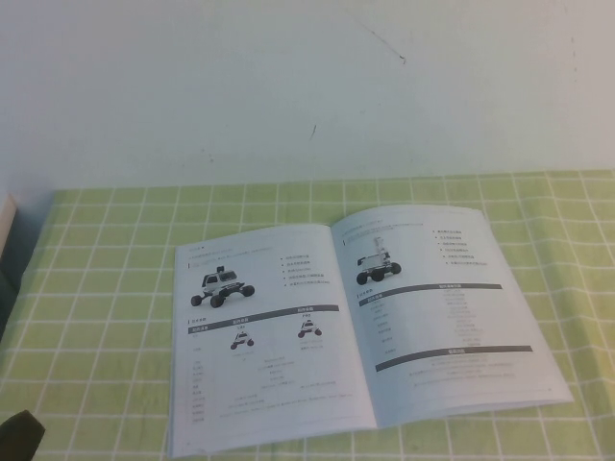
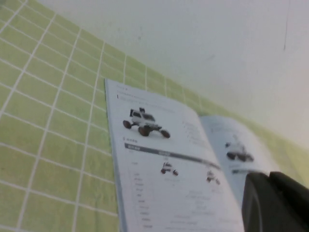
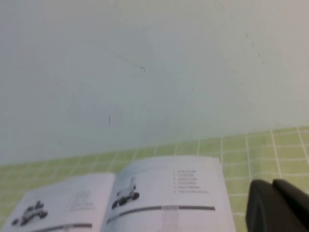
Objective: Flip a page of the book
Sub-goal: Open the closed book
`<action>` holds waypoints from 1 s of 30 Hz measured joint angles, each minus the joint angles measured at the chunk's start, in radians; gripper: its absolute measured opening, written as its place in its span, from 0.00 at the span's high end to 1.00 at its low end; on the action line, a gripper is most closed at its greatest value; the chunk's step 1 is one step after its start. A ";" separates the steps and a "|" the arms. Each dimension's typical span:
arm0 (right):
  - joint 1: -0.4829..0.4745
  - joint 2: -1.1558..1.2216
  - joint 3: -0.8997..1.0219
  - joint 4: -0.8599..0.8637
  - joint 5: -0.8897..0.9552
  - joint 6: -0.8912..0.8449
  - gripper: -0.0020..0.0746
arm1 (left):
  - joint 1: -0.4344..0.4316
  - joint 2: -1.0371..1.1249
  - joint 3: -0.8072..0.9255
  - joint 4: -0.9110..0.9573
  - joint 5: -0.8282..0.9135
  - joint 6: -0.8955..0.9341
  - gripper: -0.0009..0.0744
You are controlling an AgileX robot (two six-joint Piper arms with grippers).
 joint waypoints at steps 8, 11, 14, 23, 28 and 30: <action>0.000 0.388 -0.240 -0.260 0.198 -0.042 0.98 | 0.000 0.414 -0.410 0.267 0.278 0.281 0.99; 0.000 0.473 -0.303 -0.372 0.253 -0.044 0.98 | 0.000 0.555 -0.504 0.282 0.283 0.383 0.99; 0.000 0.540 -0.350 -0.444 0.262 -0.044 0.98 | 0.000 0.679 -0.571 0.284 0.285 0.449 0.99; 0.000 0.722 -0.452 -0.466 0.290 -0.029 0.98 | -0.051 0.979 -0.708 0.224 0.292 0.530 0.99; 0.000 0.831 -0.519 -0.468 0.338 -0.011 0.98 | -0.176 1.120 -0.808 0.248 0.287 0.527 0.99; 0.000 0.873 -0.549 -0.468 0.353 -0.001 0.98 | -0.226 1.188 -0.854 0.252 0.271 0.527 0.99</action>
